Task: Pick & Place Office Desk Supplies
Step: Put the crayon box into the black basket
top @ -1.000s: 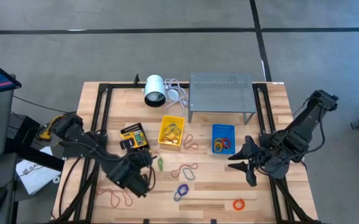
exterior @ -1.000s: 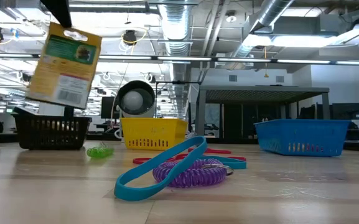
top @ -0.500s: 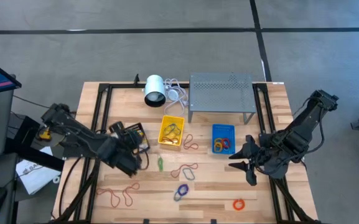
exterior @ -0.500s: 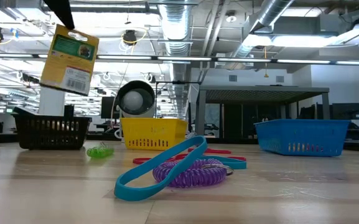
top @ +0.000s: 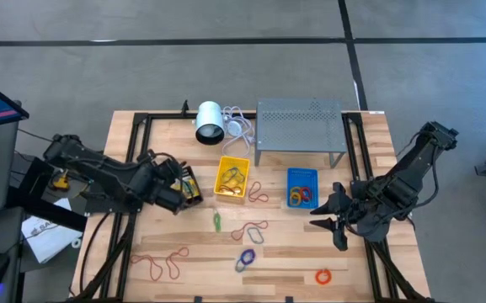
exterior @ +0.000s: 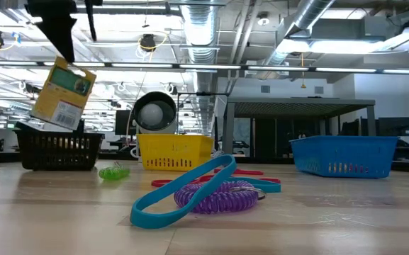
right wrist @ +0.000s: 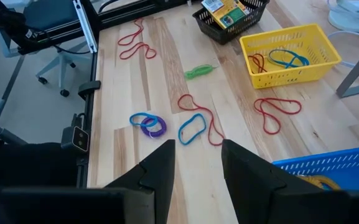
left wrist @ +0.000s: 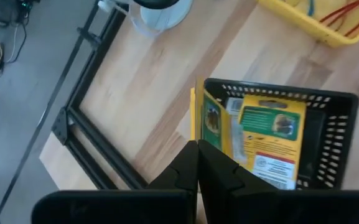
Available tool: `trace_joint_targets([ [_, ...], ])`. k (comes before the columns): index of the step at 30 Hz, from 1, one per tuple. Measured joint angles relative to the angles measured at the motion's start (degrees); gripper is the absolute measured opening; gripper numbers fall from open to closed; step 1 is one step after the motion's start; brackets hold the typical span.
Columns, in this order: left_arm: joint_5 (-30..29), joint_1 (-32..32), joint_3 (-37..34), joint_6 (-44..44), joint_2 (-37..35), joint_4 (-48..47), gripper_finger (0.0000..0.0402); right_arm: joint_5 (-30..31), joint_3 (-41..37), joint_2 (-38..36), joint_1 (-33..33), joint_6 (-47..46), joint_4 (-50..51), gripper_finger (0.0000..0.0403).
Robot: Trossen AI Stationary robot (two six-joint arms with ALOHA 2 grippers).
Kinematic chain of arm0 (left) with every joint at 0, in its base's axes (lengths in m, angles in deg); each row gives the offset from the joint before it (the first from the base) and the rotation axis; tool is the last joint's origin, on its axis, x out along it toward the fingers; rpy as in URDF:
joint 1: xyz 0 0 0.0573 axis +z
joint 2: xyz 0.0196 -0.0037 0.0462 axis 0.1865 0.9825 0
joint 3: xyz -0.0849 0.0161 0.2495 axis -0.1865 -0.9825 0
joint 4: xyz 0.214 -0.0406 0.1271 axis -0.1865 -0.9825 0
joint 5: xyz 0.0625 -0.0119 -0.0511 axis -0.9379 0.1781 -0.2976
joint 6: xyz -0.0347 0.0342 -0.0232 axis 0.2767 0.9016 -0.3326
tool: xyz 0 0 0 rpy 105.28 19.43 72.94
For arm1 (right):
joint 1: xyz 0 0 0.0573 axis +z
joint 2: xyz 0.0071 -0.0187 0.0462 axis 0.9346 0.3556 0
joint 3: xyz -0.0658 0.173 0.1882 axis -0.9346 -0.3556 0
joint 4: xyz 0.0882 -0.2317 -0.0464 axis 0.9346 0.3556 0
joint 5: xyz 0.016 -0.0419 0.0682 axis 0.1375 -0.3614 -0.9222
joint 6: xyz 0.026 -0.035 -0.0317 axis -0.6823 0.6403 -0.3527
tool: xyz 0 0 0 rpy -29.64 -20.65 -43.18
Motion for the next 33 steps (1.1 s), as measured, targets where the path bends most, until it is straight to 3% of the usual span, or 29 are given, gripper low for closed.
trace_joint_targets([
  [9,0.5,3.0,-6.1,5.8,0.0,5.1,0.0000,1.3,0.0,0.0,0.0,0.0,-0.1,0.0127],
  [18,-0.9,5.8,-6.2,10.6,-0.2,5.9,0.0000,1.5,0.0,0.0,-0.1,0.0,-0.1,0.0127],
  [24,-2.5,7.4,-6.2,14.0,-4.3,9.9,0.0000,1.5,0.0,0.0,-0.1,0.0,-0.1,0.0127],
  [33,-0.8,8.5,-6.2,17.2,-7.0,11.5,0.0000,1.5,0.0,0.0,-0.1,-0.1,-0.1,0.0127],
])
